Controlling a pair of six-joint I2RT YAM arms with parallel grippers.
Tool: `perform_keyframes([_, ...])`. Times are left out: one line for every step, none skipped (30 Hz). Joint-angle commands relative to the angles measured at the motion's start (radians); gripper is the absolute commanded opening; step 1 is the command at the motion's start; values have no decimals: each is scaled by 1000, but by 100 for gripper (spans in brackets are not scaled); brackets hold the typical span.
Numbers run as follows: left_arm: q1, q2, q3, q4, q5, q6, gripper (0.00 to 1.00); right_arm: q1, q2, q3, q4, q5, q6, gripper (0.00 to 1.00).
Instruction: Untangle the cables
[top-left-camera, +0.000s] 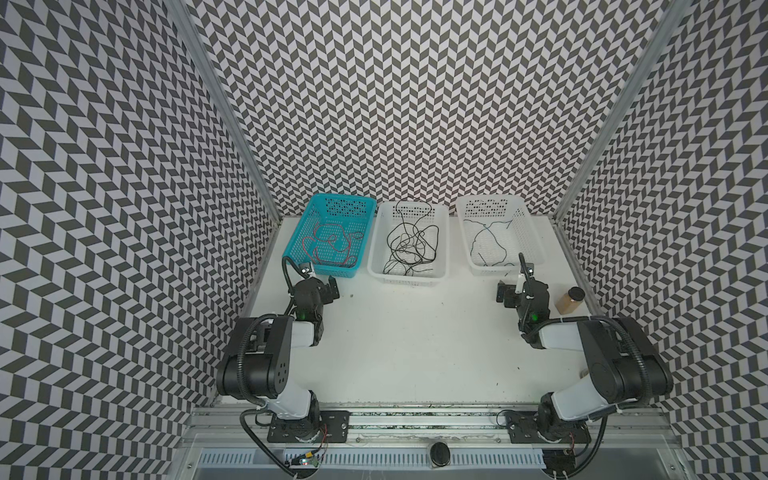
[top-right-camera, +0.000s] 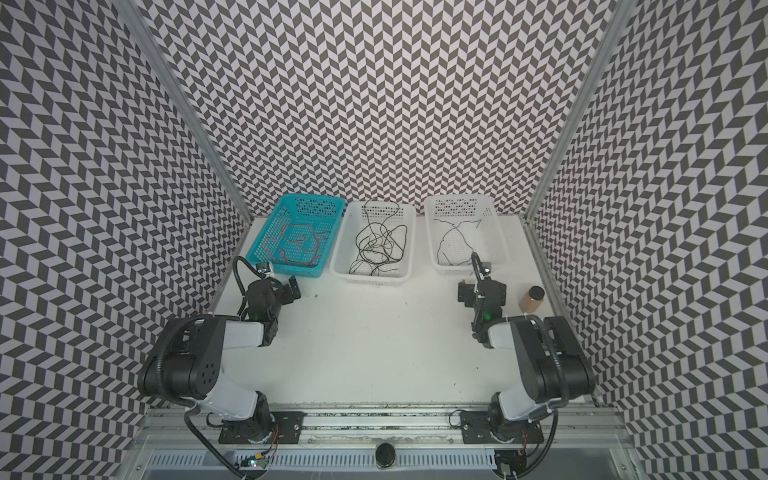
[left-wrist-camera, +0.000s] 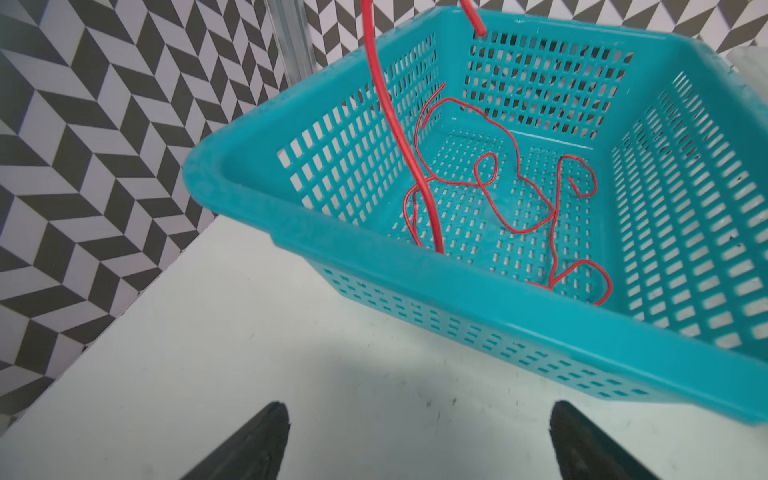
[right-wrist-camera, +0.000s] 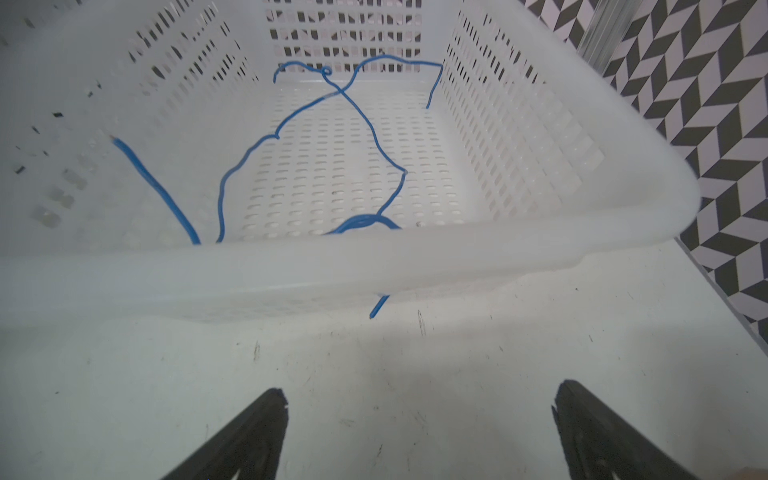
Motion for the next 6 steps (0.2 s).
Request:
perform_keyframes([-3, 0, 2, 56, 1, 16, 100, 4, 18, -13, 97, 8, -15, 100])
perform_keyframes([-4, -6, 6, 35, -1, 15, 100, 4, 16, -9, 83, 9, -15, 100])
perform_keyframes([-6, -15, 12, 10, -5, 13, 100, 3, 19, 0, 72, 18, -8, 100])
perform_keyframes([-8, -13, 9, 18, -8, 15, 100, 4, 18, -3, 79, 20, -9, 100])
perform_keyframes([-8, -8, 5, 37, -10, 17, 100, 5, 16, -10, 89, 17, -11, 100])
perform_keyframes([-9, -6, 3, 45, -12, 17, 100, 5, 12, -18, 98, 11, -13, 100])
